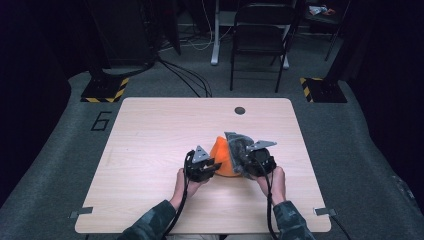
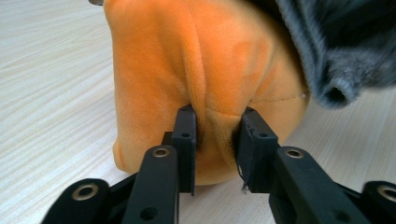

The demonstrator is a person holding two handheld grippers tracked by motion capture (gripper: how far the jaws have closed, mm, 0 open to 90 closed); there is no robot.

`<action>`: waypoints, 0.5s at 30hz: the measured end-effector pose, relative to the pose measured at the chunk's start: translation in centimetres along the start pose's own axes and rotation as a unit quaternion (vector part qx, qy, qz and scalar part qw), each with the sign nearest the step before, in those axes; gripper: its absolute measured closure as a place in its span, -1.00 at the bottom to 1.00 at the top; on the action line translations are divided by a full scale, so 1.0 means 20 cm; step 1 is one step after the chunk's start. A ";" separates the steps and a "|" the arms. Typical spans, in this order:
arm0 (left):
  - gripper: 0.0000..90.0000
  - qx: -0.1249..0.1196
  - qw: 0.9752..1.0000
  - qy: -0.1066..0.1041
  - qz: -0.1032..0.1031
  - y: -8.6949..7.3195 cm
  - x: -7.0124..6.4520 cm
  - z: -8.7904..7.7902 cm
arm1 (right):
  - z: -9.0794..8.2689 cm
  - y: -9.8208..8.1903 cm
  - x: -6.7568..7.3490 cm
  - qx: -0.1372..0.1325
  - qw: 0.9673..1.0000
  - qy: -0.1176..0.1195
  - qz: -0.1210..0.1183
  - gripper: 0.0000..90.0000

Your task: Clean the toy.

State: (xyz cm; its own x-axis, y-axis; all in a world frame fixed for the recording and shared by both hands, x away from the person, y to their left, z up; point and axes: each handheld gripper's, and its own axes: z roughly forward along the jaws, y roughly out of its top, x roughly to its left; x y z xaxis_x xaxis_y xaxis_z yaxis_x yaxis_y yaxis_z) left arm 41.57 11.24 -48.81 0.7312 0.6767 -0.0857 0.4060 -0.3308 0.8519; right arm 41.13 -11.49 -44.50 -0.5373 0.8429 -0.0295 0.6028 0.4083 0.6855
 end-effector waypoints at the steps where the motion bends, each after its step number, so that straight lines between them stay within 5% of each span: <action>1: 0.46 -0.001 1.000 0.001 0.001 0.00 0.00 0.00 | 0.01 -0.01 0.00 0.001 1.000 -0.002 -0.001 0.61; 9: -0.04 0.021 0.999 0.027 0.033 0.01 -0.04 0.00 | 0.02 -0.03 -0.05 0.004 1.000 0.001 0.012 0.60; 12: 0.04 0.020 0.998 0.028 0.046 0.00 -0.06 0.02 | 0.02 -0.04 -0.06 0.001 1.000 0.005 0.019 0.60; 15: 0.43 0.011 0.998 0.028 0.051 -0.02 -0.04 0.03 | 0.03 -0.05 -0.06 0.002 1.000 0.003 0.025 0.60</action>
State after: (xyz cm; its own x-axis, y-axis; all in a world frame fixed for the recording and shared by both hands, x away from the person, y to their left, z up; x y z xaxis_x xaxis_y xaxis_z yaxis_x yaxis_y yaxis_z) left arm 41.17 10.36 -49.38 0.7385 0.6736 0.0301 0.3433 -0.4139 0.8431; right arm 41.51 -12.62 -45.49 -0.5098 0.8603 0.0094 0.6315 0.3668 0.6831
